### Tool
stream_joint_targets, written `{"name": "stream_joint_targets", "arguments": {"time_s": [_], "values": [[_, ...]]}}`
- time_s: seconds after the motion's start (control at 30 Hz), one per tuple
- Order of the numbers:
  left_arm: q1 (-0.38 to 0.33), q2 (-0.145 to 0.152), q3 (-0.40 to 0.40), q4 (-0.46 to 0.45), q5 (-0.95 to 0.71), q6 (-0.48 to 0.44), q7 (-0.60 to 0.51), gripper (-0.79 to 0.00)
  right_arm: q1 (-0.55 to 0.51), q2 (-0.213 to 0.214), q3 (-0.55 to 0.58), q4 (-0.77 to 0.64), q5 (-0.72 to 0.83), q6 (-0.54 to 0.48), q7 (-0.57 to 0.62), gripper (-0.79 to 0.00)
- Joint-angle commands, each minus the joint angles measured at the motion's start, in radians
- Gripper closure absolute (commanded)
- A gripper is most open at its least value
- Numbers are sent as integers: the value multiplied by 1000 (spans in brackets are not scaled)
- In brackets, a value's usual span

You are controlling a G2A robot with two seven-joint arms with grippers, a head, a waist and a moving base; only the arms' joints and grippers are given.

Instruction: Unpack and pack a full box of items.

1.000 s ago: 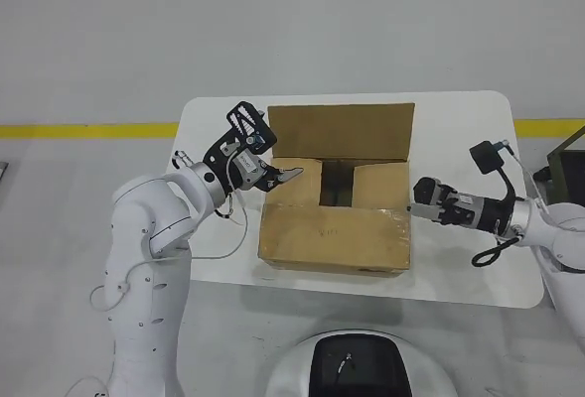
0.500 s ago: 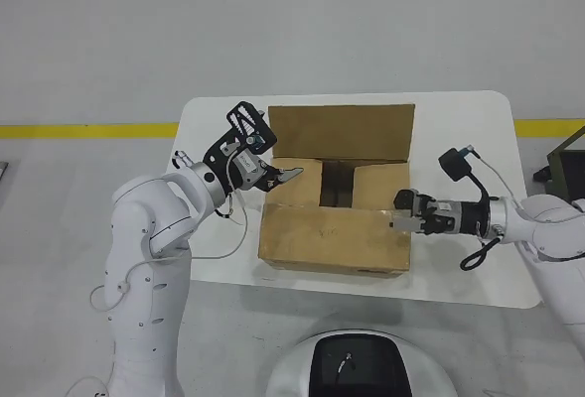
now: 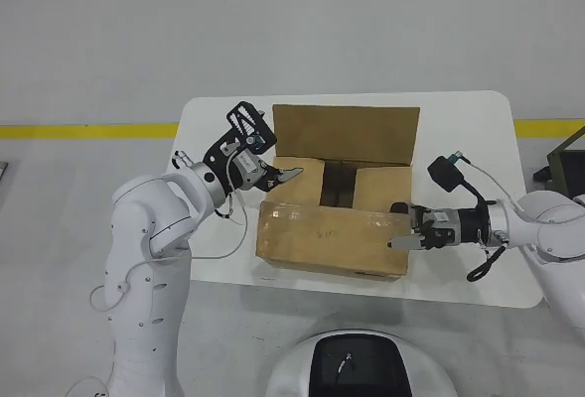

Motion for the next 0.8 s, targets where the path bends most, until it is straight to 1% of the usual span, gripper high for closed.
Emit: {"name": "stream_joint_targets", "arguments": {"time_s": [0.0,0.07,0.1,0.13,0.2,0.27,0.4,0.77], "values": [[0,0,0,0,0,0,0,-785,-2,11,-19,-14,-25,-17,-17,-376],[0,0,0,0,0,0,0,-785,-8,21,-29,-23,-23,-44,-44,-231],[0,0,0,0,0,0,0,-785,-9,27,-34,-31,-37,-53,-53,-71],[0,0,0,0,0,0,0,-785,-10,33,-38,-39,-51,-64,-64,0],[12,1,-2,12,7,15,0,-785,-18,43,-47,-46,-39,-90,-90,0],[40,5,-14,42,36,58,5,-785,-23,55,-51,-47,-40,-107,-107,0],[59,11,-32,89,40,134,-22,-785,-24,78,-64,-57,-67,-152,-153,0],[59,11,-32,89,40,134,-22,-785,10,132,-117,-43,-101,-240,-240,0]]}}
